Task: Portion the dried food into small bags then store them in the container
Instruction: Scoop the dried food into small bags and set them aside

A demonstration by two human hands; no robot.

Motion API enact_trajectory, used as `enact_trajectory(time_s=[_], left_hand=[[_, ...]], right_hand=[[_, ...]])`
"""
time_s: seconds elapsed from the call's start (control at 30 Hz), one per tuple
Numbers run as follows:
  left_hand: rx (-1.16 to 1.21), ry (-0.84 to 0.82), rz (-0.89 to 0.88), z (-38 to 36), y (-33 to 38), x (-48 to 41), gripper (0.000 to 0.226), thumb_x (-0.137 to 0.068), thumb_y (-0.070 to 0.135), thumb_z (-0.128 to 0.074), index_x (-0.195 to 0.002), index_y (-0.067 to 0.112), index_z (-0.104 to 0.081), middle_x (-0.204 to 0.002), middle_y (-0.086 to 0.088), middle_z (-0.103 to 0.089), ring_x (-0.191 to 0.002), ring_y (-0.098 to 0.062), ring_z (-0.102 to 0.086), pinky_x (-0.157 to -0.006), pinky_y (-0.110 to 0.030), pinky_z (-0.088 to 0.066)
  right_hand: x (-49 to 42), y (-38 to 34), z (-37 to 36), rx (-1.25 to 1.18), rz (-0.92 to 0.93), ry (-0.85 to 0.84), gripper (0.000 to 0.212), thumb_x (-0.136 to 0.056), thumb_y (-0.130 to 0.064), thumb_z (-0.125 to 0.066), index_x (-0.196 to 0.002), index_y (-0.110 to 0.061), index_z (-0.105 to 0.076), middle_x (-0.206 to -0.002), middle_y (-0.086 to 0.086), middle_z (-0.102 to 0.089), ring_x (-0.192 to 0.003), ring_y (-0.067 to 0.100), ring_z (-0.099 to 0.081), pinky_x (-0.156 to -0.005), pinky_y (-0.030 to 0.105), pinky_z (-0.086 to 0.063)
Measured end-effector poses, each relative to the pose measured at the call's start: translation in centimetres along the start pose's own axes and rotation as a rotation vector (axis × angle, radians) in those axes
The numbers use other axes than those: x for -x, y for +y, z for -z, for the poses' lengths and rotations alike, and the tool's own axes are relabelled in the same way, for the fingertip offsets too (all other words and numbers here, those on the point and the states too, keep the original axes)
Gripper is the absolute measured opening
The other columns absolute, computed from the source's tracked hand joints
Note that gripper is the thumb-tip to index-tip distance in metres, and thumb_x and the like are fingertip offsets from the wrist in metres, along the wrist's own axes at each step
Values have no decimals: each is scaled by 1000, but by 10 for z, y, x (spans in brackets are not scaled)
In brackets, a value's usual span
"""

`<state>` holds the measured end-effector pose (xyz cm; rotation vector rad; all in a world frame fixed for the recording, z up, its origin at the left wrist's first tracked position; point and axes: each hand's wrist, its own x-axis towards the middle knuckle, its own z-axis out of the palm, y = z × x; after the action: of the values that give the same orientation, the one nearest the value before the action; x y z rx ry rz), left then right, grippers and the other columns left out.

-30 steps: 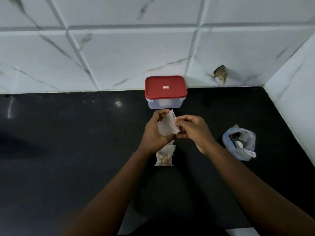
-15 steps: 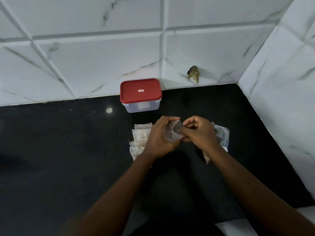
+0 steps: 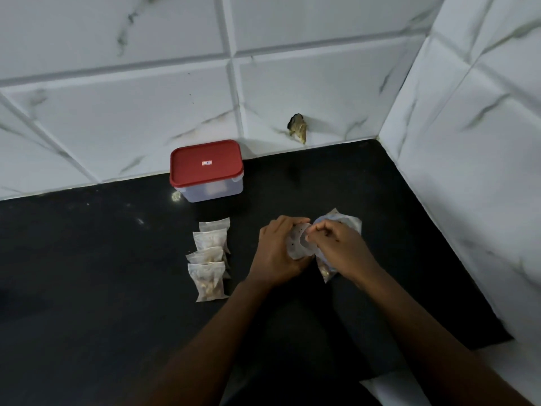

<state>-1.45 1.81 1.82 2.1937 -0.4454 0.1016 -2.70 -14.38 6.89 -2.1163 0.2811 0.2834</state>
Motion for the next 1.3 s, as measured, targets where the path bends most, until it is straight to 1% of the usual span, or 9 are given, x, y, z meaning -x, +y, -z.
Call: enact_trajectory(time_s=[0.07, 0.2, 0.47, 0.63, 0.77, 0.9, 1.07, 1.2, 1.3], left_hand=[[4, -5, 6, -4, 3, -1, 64, -74, 44, -88, -129, 29, -60, -122, 14, -59, -111, -6, -56, -101, -41, -44], [2, -32, 10, -11, 8, -3, 62, -77, 43, -84, -131, 26, -59, -123, 9, -59, -113, -8, -57, -103, -40, -43], [125, -29, 70, -27, 14, -5, 44, -84, 25, -85, -122, 15, -67, -117, 4, -66, -105, -5, -64, -93, -34, -55], [112, -89, 73, -32, 14, -4, 49, -83, 22, -84, -127, 16, -64, -124, 4, -64, -114, -5, -60, -100, -36, -53], [70, -129, 125, -33, 9, -5, 55, -78, 32, -86, -127, 27, -61, -126, 11, -58, -116, -7, -55, -104, -46, -48], [89, -132, 72, -30, 7, -4, 55, -76, 31, -86, -124, 29, -60, -120, 12, -56, -110, -6, -54, -100, -46, -48], [89, -99, 46, -26, 2, -4, 50, -75, 36, -85, -119, 33, -62, -115, 15, -57, -106, -6, -54, -97, -46, -47], [77, -78, 48, -23, -4, -2, 47, -75, 44, -82, -118, 34, -63, -114, 15, -58, -106, -6, -54, -96, -46, -47], [88, -79, 57, -20, -6, -1, 51, -75, 46, -83, -120, 35, -63, -116, 15, -58, -108, -5, -54, -97, -44, -48]], right_hand=[[0, 5, 0, 83, 36, 32, 9, -94, -36, -66, -85, -37, -64, -82, -10, -66, -81, 5, -66, -71, 24, -54], [6, 8, 7, 44, 47, -3, 22, -88, -45, -73, -102, -28, -72, -89, -12, -67, -86, -1, -64, -77, 19, -51], [7, 12, 9, 17, -35, 1, 16, -94, -28, -69, -109, -24, -75, -91, -15, -65, -85, -3, -60, -73, 11, -44], [5, 12, 11, -48, -121, -60, 22, -97, -31, -64, -114, -20, -74, -108, 0, -71, -96, 12, -66, -90, 29, -55], [5, 13, 15, -90, -106, -42, 26, -102, -26, -55, -107, -9, -74, -104, 14, -71, -99, 31, -66, -84, 36, -51], [1, 16, 16, -5, -121, -145, 24, -105, -24, -49, -113, -23, -71, -93, -13, -60, -83, -1, -57, -65, 15, -43], [1, 15, 18, 87, -13, -183, 23, -103, -24, -55, -119, -21, -72, -102, -7, -69, -97, 9, -65, -77, 16, -45], [3, 12, 16, 173, 18, -194, 27, -103, -30, -56, -124, -22, -70, -102, -10, -68, -84, -8, -58, -69, 8, -39], [4, 10, 13, 179, 44, -178, 28, -102, -35, -57, -122, -22, -71, -109, -7, -70, -87, -6, -58, -72, 9, -40]])
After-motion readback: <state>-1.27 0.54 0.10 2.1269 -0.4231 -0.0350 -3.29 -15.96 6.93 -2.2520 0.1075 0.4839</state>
